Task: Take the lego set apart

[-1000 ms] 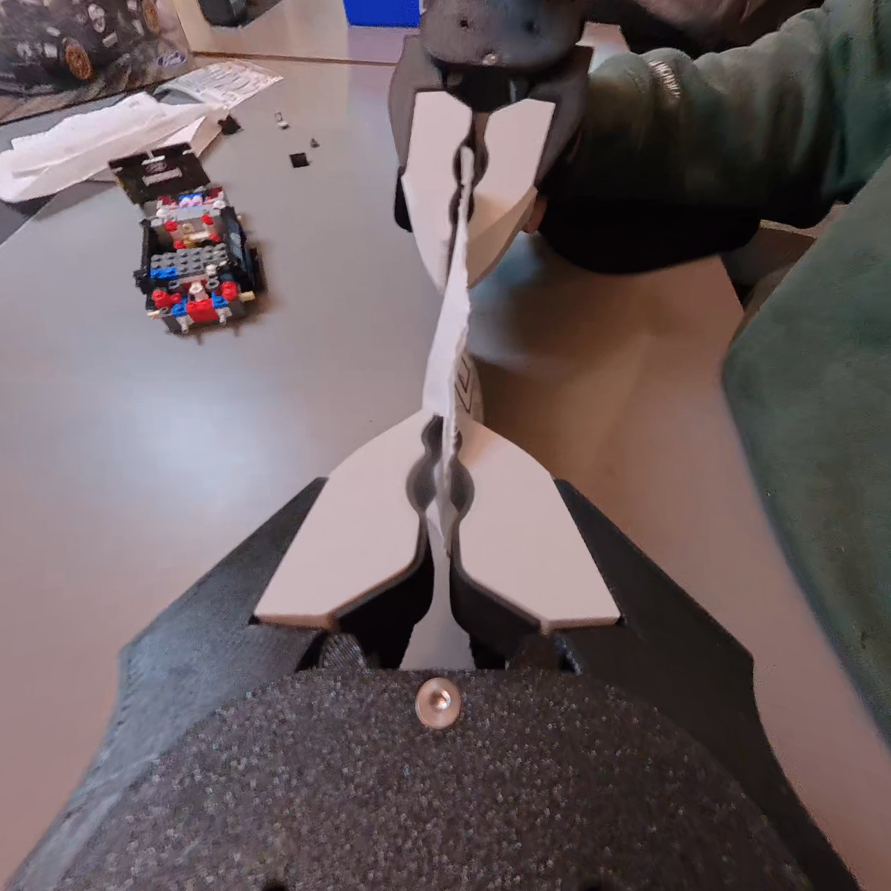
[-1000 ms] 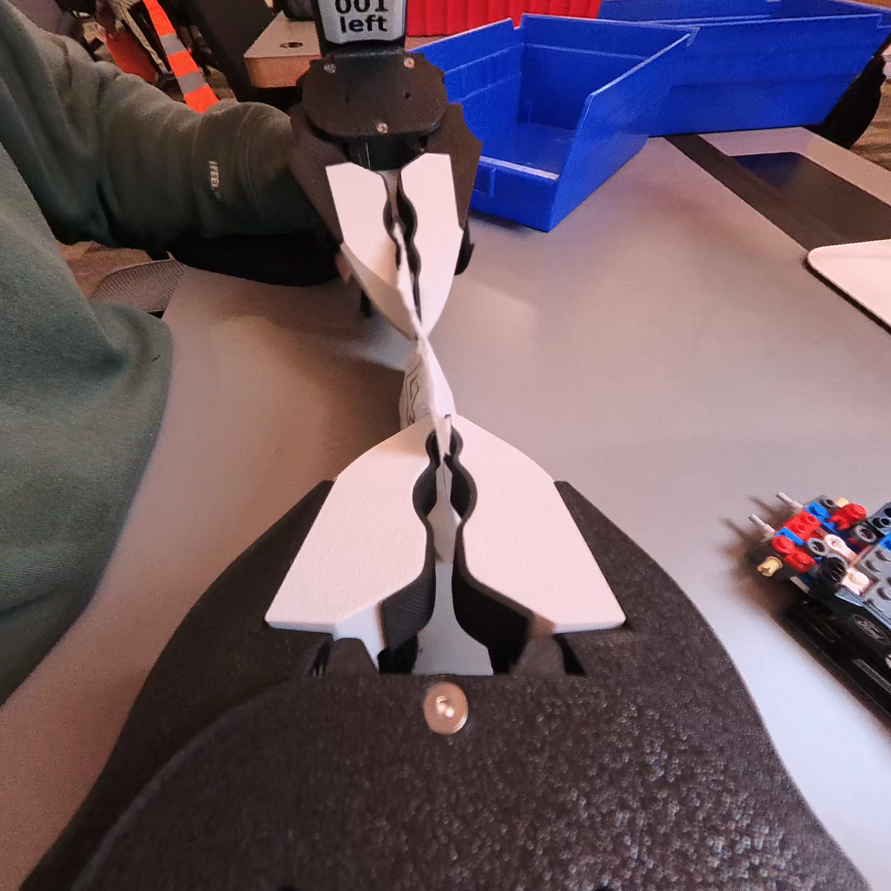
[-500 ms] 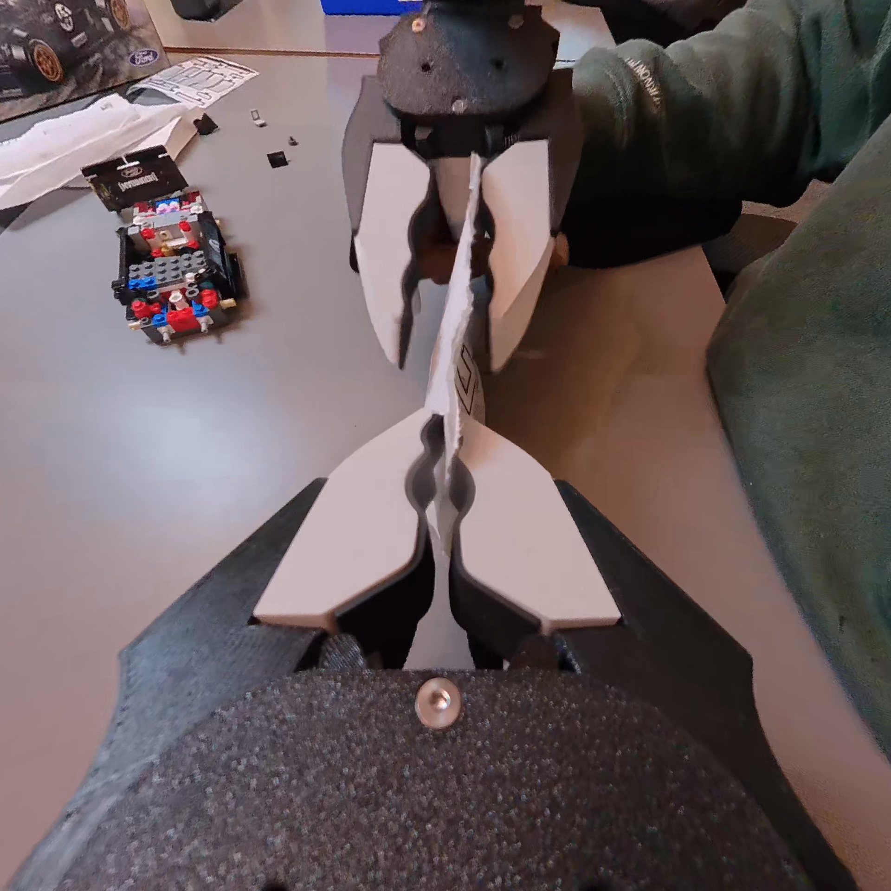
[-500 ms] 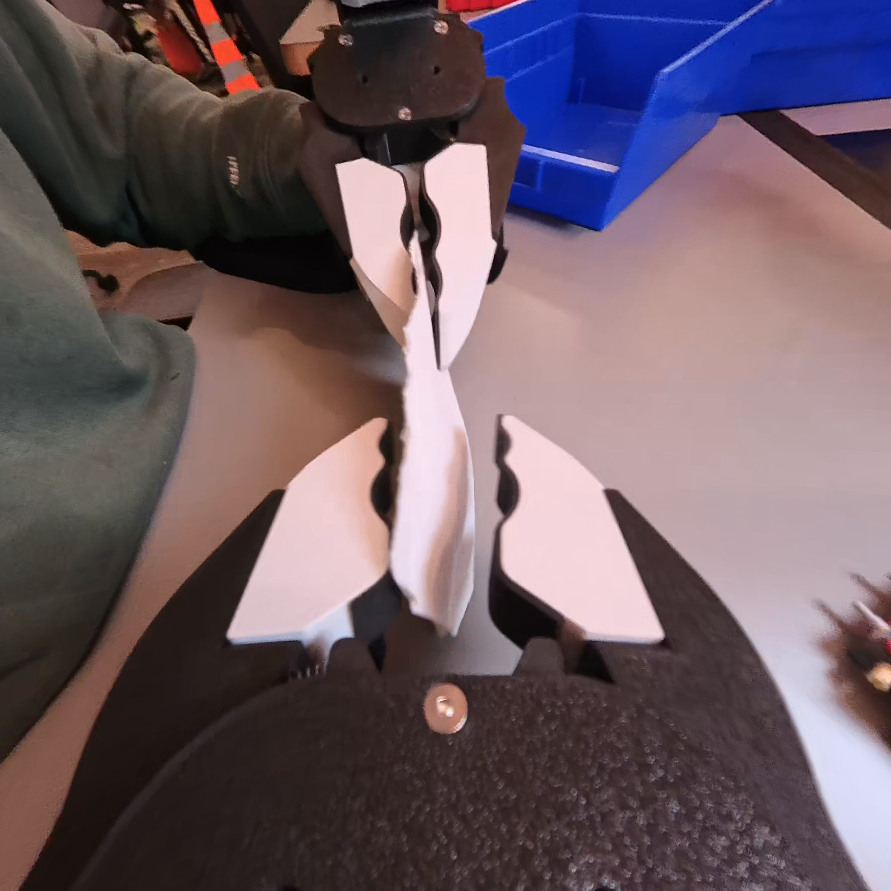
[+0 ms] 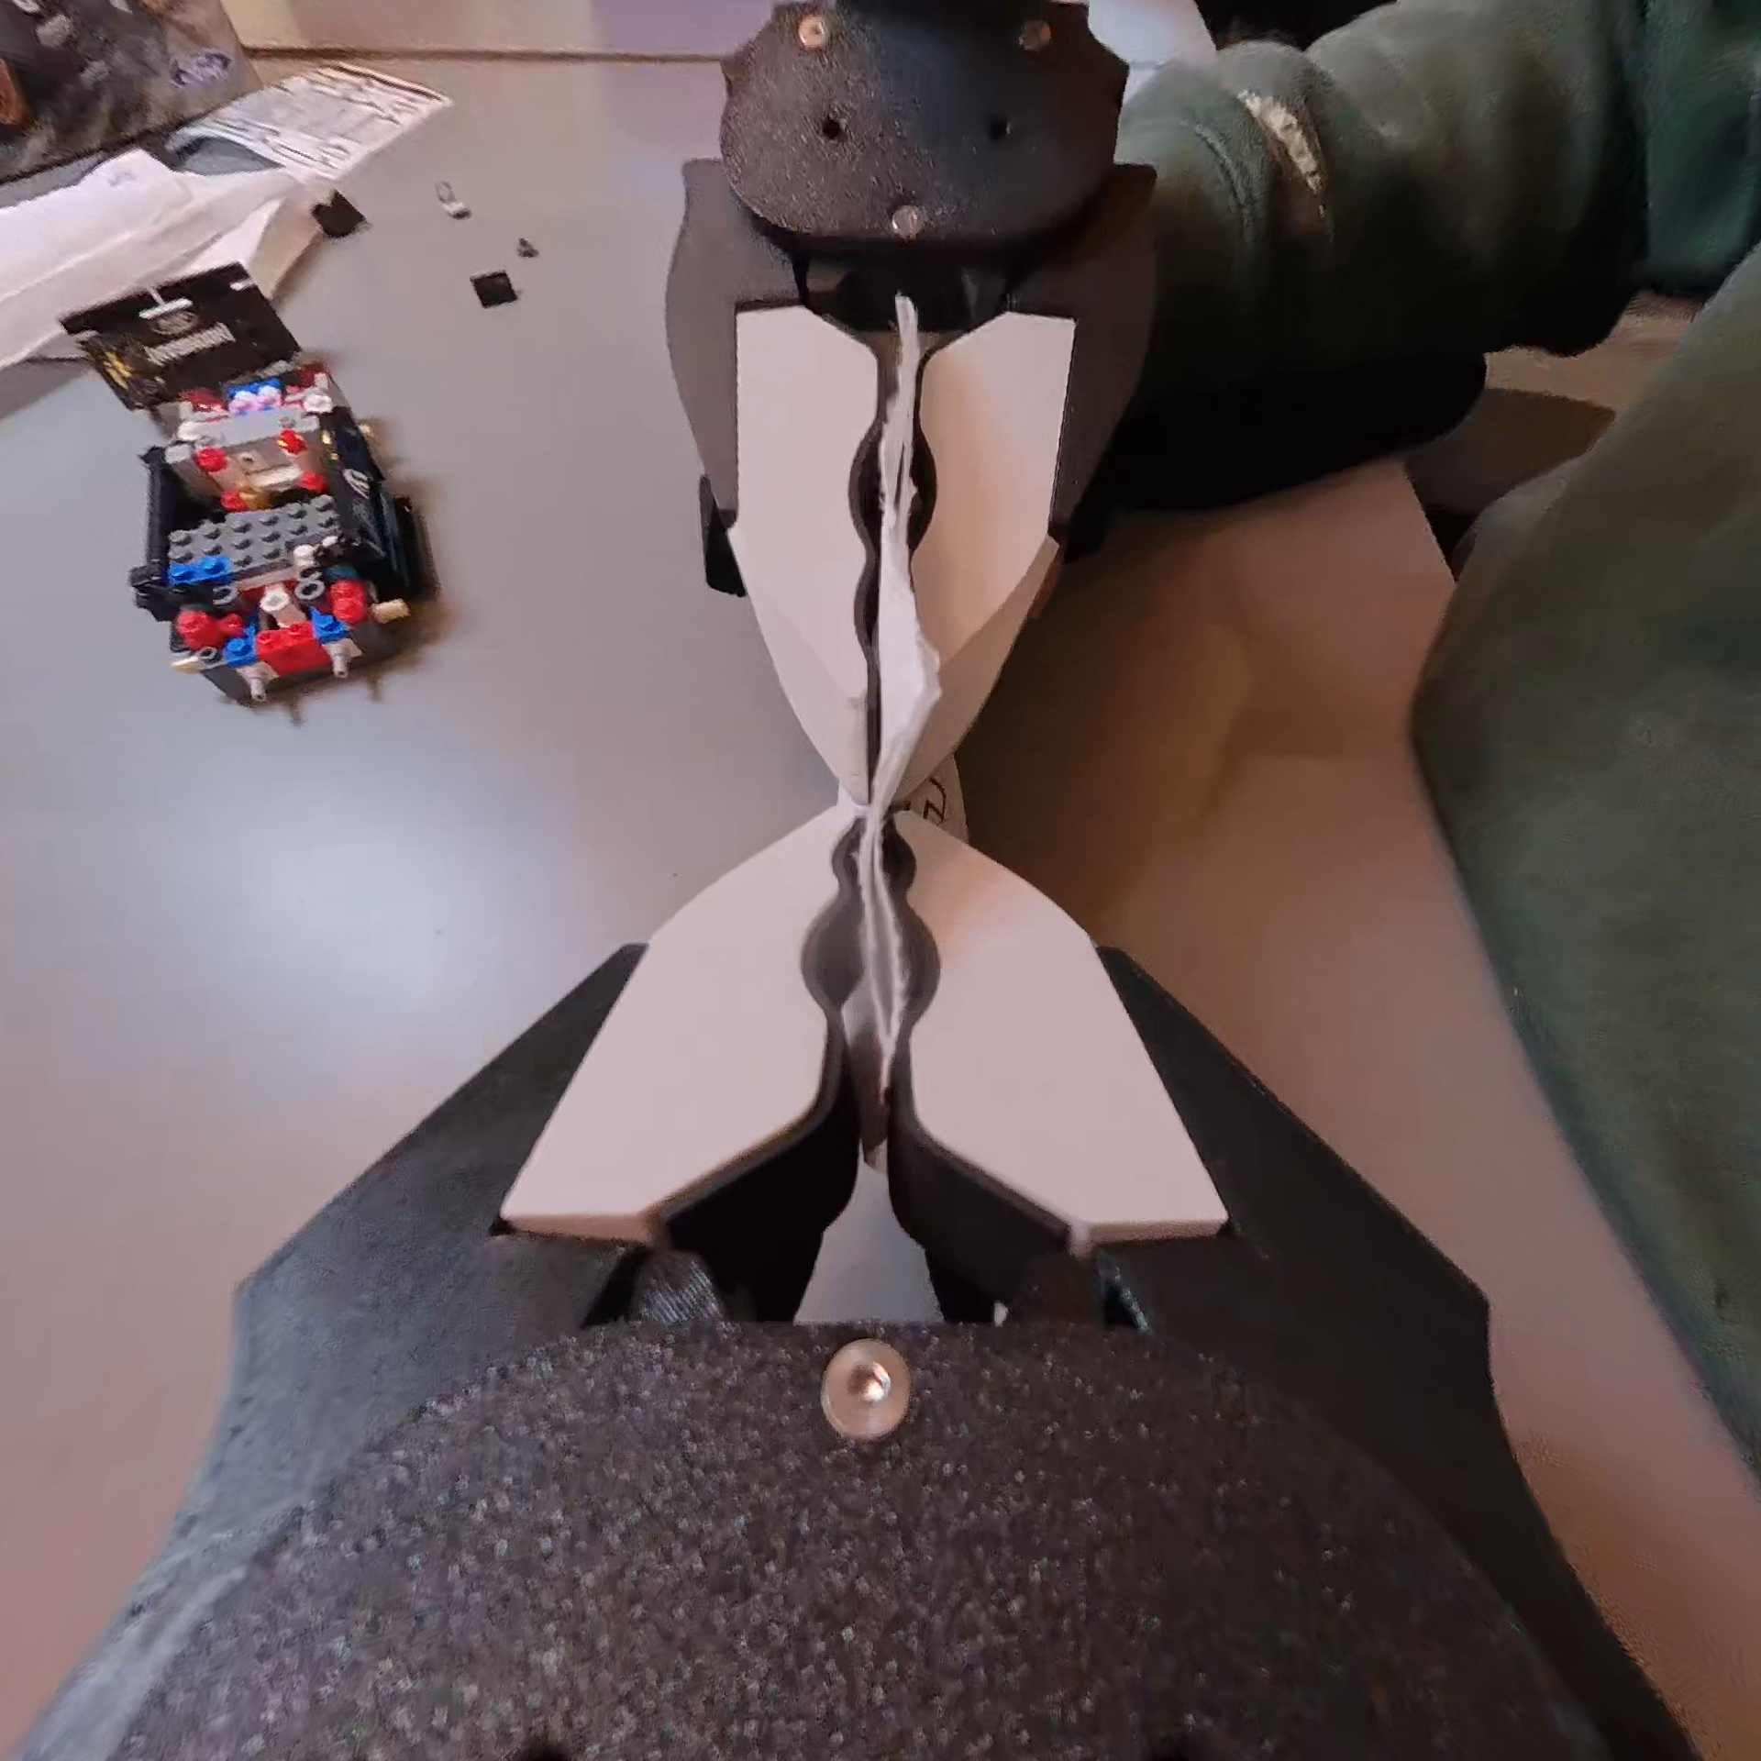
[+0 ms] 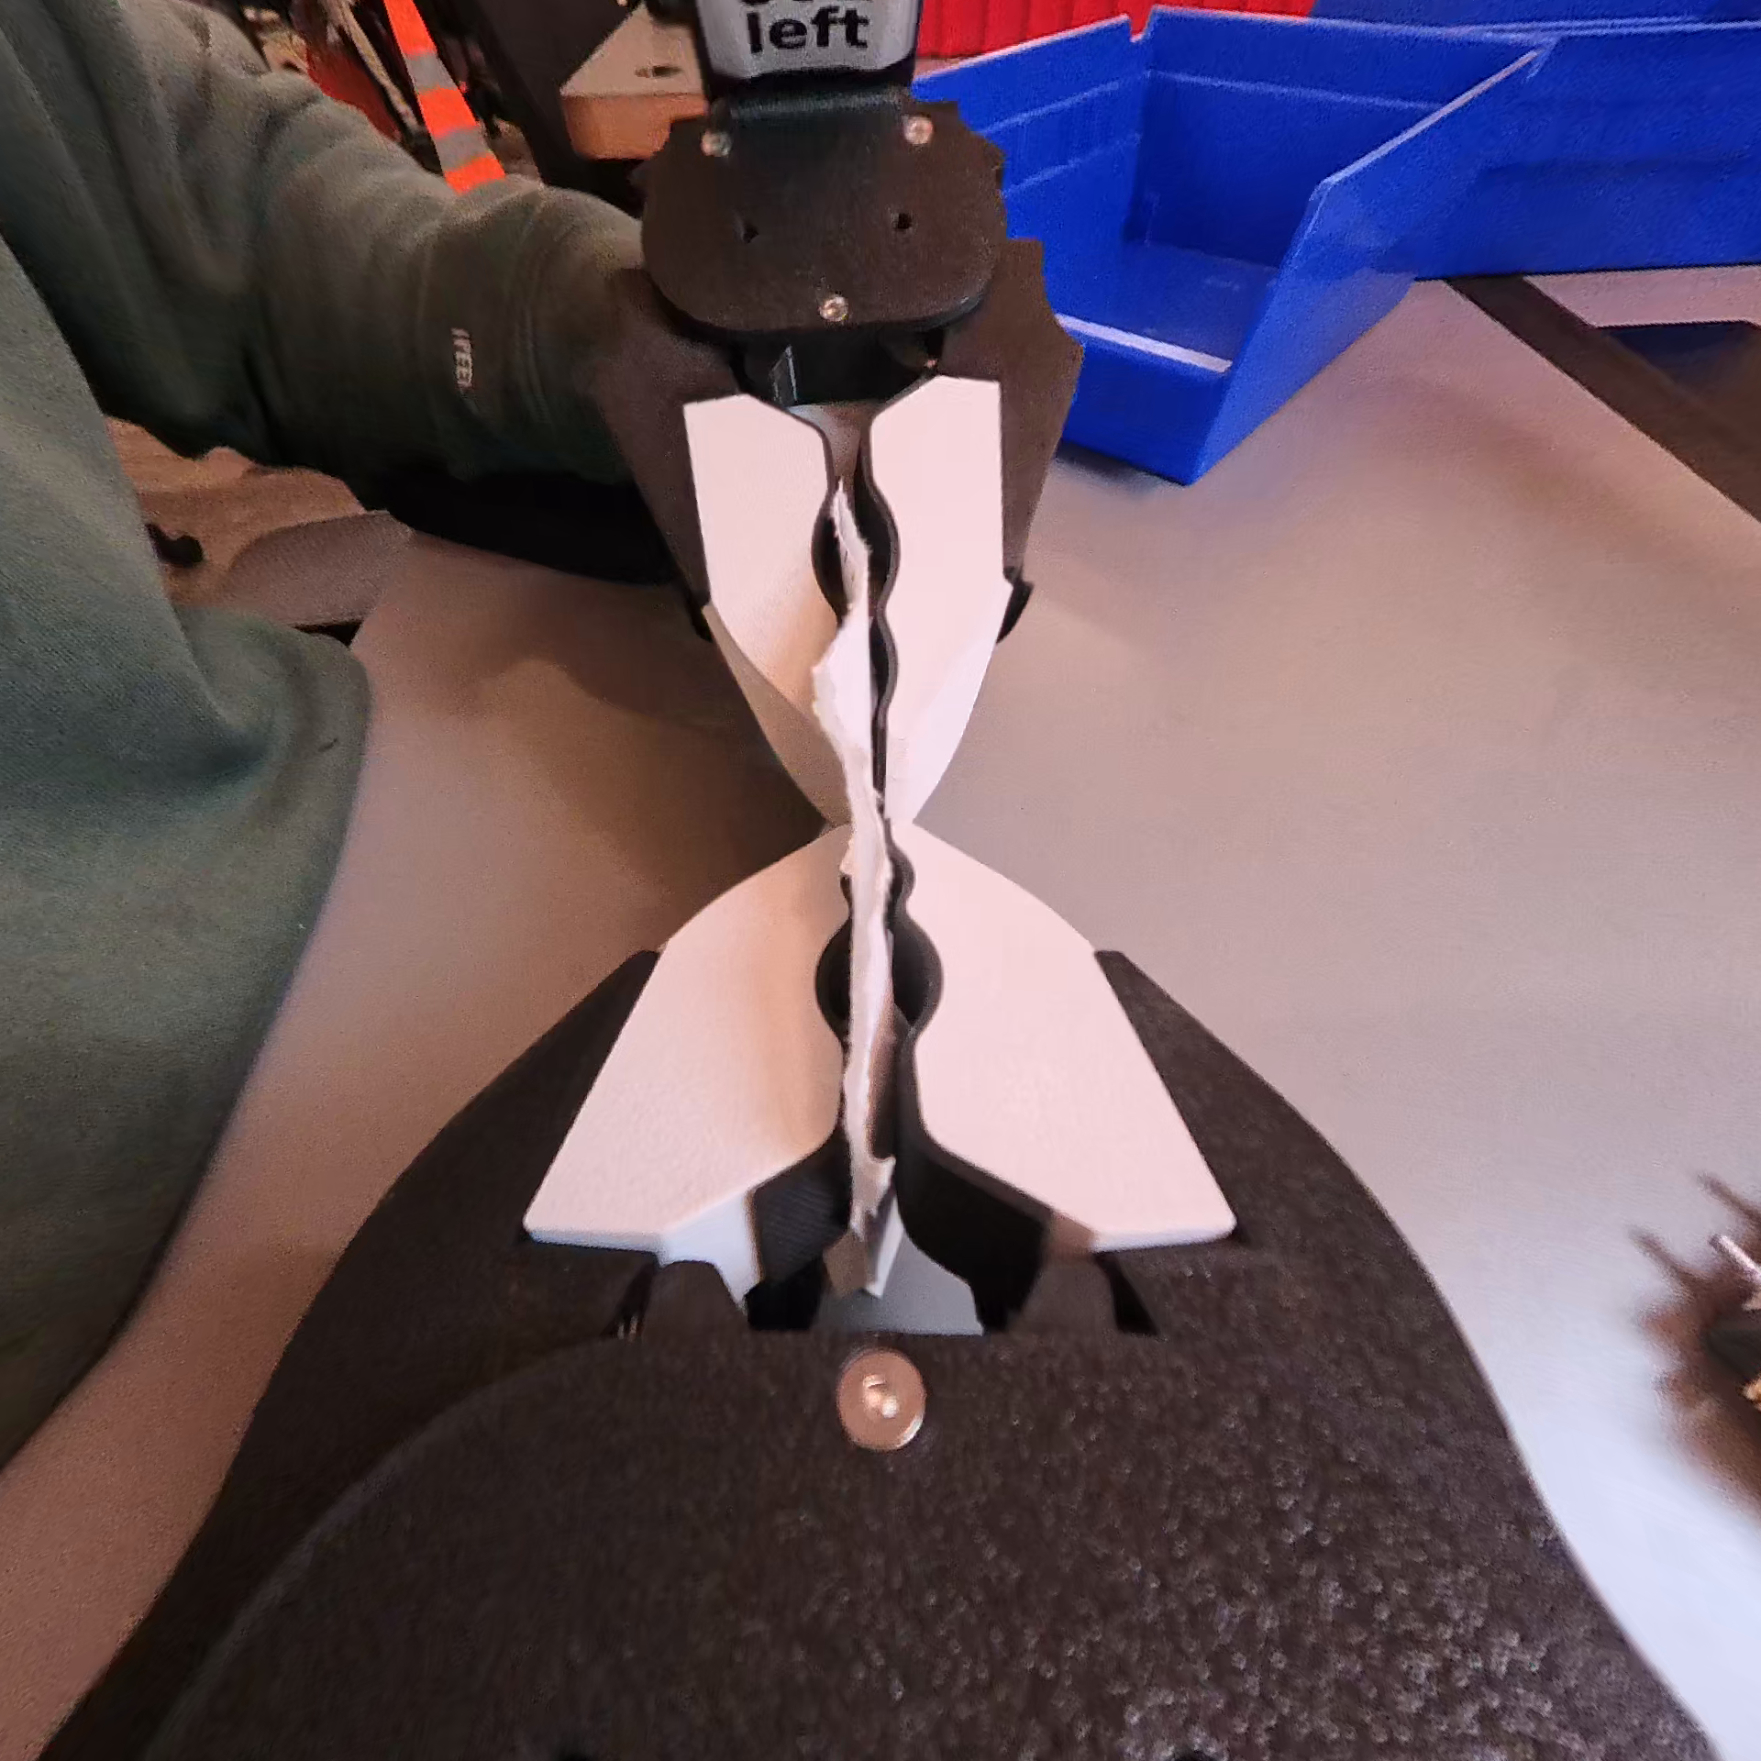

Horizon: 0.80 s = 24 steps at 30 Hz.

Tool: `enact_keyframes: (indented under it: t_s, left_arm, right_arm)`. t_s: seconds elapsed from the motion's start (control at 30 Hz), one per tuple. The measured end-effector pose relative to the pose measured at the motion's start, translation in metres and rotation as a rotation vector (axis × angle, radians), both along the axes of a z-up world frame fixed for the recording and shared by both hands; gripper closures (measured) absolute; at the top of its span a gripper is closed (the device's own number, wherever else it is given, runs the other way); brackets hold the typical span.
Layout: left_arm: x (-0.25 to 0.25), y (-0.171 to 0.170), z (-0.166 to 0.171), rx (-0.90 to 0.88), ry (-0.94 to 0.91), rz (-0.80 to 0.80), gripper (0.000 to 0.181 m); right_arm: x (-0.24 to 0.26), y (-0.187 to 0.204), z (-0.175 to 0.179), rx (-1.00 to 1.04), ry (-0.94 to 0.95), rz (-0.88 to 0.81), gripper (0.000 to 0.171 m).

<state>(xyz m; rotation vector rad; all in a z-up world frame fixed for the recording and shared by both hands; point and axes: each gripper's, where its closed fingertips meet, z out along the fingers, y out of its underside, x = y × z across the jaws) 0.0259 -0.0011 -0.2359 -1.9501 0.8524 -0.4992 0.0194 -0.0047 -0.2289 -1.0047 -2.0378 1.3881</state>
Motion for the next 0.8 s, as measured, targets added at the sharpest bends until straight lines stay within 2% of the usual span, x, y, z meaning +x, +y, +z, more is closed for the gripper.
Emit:
enact_keyframes:
  t_s: [0.13,0.53,0.8]
  left_arm:
    - [-0.004,-0.003,-0.001,0.016,0.054,-0.026,0.179]
    - [-0.019,-0.015,0.001,-0.041,-0.098,-0.005,0.179]
    - [-0.028,-0.02,0.0,-0.054,-0.118,0.003,0.178]
  right_arm:
    - [0.002,0.001,-0.001,0.009,-0.018,0.013,0.17]
    - [0.019,0.017,0.001,-0.027,-0.041,0.011,0.171]
    - [0.025,0.023,0.002,-0.03,-0.051,0.018,0.171]
